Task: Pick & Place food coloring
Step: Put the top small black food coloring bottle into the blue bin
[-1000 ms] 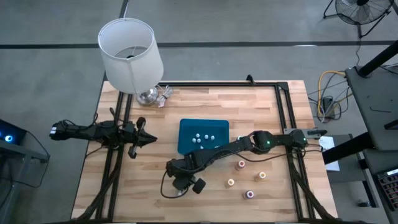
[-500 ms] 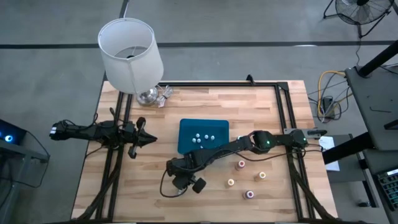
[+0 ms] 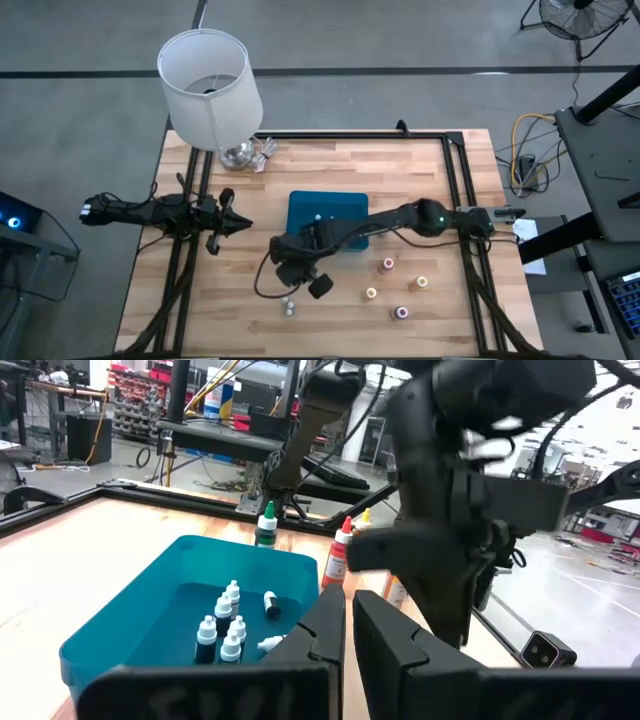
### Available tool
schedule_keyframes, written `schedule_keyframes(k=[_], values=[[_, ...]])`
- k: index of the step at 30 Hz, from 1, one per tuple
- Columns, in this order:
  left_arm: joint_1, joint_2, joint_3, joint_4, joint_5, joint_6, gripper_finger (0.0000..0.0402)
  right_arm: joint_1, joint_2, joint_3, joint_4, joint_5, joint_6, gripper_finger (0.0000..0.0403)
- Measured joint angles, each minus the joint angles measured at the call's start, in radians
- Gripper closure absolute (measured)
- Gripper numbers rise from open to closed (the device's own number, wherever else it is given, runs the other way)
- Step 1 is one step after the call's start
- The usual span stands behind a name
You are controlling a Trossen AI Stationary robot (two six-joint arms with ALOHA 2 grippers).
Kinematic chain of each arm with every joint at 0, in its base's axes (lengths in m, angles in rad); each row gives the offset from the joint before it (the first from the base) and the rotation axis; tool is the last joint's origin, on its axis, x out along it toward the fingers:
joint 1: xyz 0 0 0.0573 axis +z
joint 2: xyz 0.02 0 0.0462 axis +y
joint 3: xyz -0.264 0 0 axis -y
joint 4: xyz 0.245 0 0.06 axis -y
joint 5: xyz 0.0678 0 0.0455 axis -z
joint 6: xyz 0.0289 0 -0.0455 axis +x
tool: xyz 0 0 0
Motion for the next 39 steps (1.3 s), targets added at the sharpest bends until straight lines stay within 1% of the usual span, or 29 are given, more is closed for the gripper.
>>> schedule_keyframes(k=[3, 7, 11, 16, 18, 23, 27, 32, 39], values=[[0.000, 0.000, 0.000, 0.000, 0.000, 0.000, 0.0402, -0.010, -0.023, -0.002, -0.001, 0.022, 0.038, 0.0359], [0.000, 0.000, 0.000, 0.000, 0.000, 0.000, 0.0402, -0.026, -0.055, -0.009, 0.001, 0.025, 0.115, 0.0359], [0.000, 0.000, 0.000, 0.000, 0.000, 0.000, 0.0402, -0.048, -0.081, -0.057, 0.015, 0.029, 0.187, 0.0360], [0.000, 0.000, 0.000, 0.000, -0.001, 0.000, 0.0402, -0.073, -0.166, -0.231, 0.105, 0.056, 0.238, 0.0360], [0.000, 0.000, 0.000, 0.000, -0.001, 0.000, 0.0402, -0.082, -0.220, -0.331, 0.169, 0.058, 0.264, 0.0360], [0.000, 0.000, 0.000, 0.000, 0.000, 0.000, 0.0402, -0.102, -0.378, -0.580, 0.325, 0.104, 0.345, 0.0360], [0.000, 0.000, 0.000, 0.000, 0.000, 0.000, 0.0402, -0.123, -0.475, -0.735, 0.385, 0.131, 0.422, 0.0360], [0.000, 0.000, 0.000, 0.000, 0.000, 0.000, 0.0402, -0.138, -0.551, -0.857, 0.404, 0.185, 0.496, 0.0360], [0.000, 0.000, 0.000, 0.000, 0.000, 0.000, 0.0402, -0.165, -0.607, -0.940, 0.408, 0.189, 0.572, 0.0360]])
